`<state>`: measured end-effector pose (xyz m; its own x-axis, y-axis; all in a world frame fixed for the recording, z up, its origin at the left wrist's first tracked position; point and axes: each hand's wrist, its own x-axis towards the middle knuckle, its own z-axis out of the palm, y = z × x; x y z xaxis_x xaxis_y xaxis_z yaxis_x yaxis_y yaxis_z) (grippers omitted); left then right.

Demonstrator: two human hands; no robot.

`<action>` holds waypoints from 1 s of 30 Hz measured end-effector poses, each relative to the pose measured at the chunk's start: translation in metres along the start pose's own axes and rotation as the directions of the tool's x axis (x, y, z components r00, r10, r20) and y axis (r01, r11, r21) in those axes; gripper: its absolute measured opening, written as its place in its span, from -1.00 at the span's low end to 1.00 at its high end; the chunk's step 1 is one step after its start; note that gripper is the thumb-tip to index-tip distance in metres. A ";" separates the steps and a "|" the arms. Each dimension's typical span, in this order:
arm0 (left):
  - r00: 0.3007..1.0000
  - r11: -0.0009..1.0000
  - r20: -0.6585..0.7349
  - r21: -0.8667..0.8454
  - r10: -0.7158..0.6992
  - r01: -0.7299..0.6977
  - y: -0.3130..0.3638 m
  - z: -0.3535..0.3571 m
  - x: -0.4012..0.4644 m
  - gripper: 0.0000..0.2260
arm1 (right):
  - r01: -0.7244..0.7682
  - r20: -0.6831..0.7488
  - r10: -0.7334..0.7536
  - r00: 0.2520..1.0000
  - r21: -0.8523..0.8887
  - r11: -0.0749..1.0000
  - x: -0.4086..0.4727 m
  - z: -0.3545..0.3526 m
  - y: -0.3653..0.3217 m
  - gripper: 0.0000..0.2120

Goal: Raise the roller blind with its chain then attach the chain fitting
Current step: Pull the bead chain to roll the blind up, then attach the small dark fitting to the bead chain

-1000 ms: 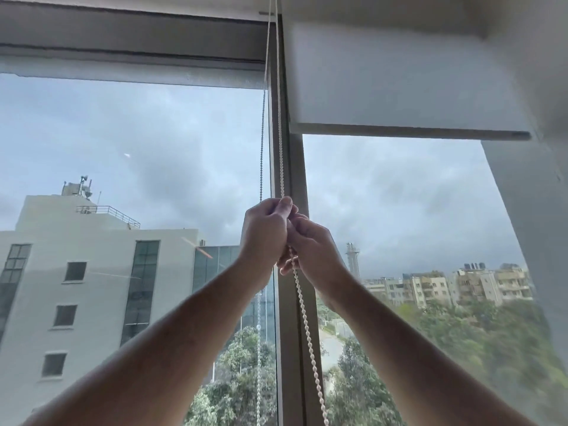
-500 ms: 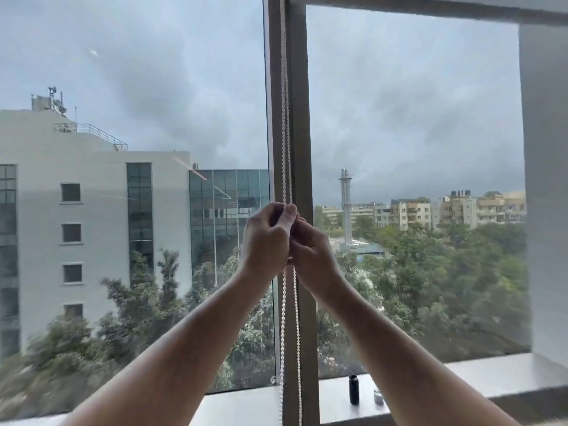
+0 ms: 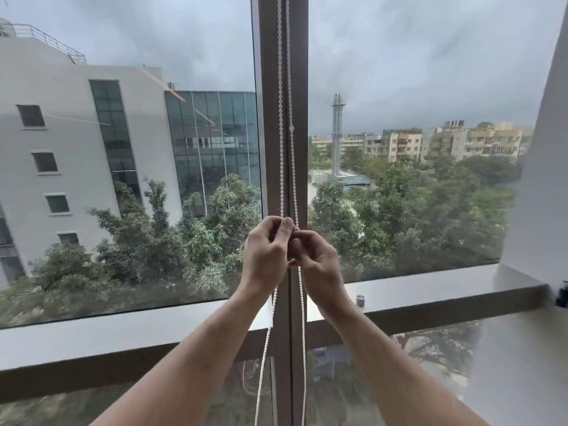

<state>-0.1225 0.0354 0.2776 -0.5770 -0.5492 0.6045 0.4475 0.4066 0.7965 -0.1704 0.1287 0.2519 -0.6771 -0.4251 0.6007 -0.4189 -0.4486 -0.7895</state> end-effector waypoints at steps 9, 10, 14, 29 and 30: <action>0.987 0.988 0.073 0.064 -0.145 0.140 -0.080 0.002 -0.055 -0.82 | -0.174 -0.222 0.139 0.965 -0.148 0.974 -0.051 -0.047 0.080 -0.82; 0.983 0.985 0.086 0.066 -0.162 0.157 -0.088 0.003 -0.062 -0.83 | -0.208 -0.242 0.167 0.956 -0.157 0.965 -0.057 -0.052 0.089 -0.80; 0.968 0.972 0.115 0.093 -0.225 0.215 -0.117 0.009 -0.084 -0.85 | -0.334 -0.299 0.271 0.915 -0.185 0.924 -0.073 -0.073 0.117 -0.81; 0.896 0.908 0.151 0.028 -0.416 0.417 -0.168 0.031 -0.139 -0.82 | -0.487 -0.422 0.282 0.862 -0.532 0.692 -0.025 -0.121 0.172 -0.65; 0.892 0.905 0.160 0.017 -0.423 0.426 -0.168 0.031 -0.143 -0.82 | -0.497 -0.417 0.294 0.860 -0.553 0.669 -0.021 -0.122 0.175 -0.61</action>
<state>-0.1364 0.0680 0.0573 -0.8132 -0.5451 0.2038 0.1472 0.1463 0.9782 -0.3034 0.1545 0.0862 -0.9577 -0.1700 0.2320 -0.2784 0.3454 -0.8962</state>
